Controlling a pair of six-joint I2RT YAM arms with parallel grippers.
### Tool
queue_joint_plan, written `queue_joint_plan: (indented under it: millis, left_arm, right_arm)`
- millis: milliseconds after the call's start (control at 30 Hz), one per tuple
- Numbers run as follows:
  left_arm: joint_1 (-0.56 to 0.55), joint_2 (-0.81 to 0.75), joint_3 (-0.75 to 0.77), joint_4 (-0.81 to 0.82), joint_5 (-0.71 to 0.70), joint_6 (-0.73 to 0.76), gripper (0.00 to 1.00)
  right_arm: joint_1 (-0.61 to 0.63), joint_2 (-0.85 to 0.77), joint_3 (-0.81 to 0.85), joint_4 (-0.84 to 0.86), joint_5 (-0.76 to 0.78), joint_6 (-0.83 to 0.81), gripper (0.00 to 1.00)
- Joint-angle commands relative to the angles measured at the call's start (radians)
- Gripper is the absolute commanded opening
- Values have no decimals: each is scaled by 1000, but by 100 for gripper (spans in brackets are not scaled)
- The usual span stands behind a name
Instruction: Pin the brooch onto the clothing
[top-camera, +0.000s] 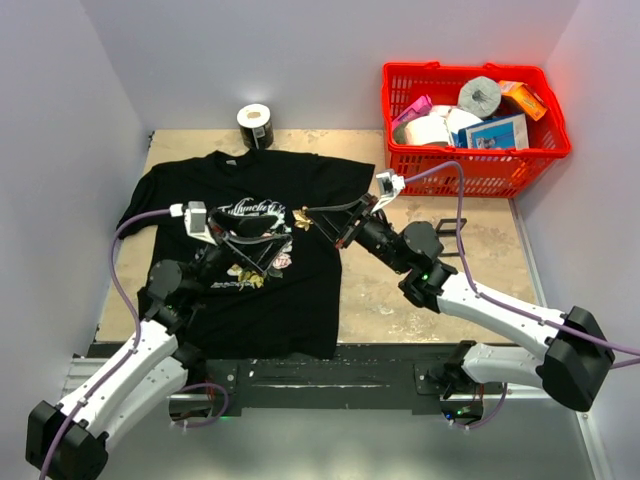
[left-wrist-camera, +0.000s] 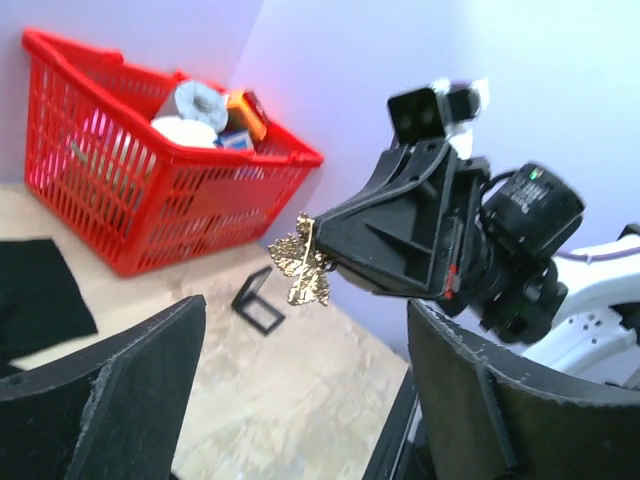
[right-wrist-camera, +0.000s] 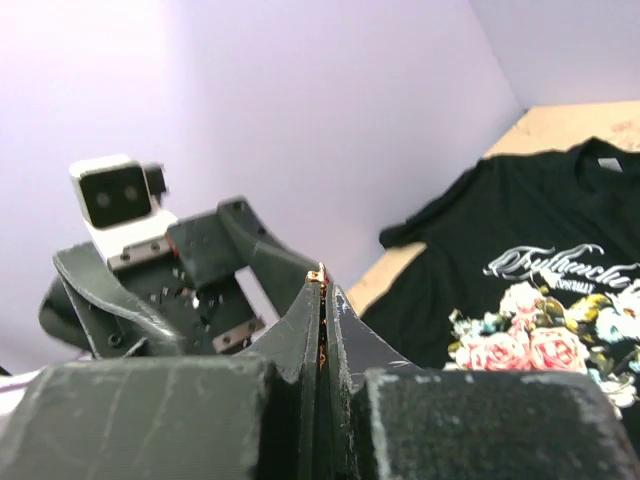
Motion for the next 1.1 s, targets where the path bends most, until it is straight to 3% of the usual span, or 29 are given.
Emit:
queue_joint_plan:
  millis: [0, 333, 500, 1000, 1067]
  left_arm:
    - [-62, 7, -68, 150, -204, -141, 81]
    - [-123, 198, -85, 401, -195, -266, 61]
    - [-131, 231, -64, 426, -196, -276, 52]
    - [-151, 289, -53, 512, -162, -336, 43]
    - [-151, 300, -50, 529, -161, -339, 39]
  right_arm:
    - [8, -7, -27, 186, 77, 72, 0]
    - [10, 12, -27, 212, 67, 91, 0]
    - [13, 16, -32, 212, 63, 96, 0]
    - [14, 34, -38, 210, 54, 96, 0]
    - [16, 37, -40, 207, 56, 94, 0]
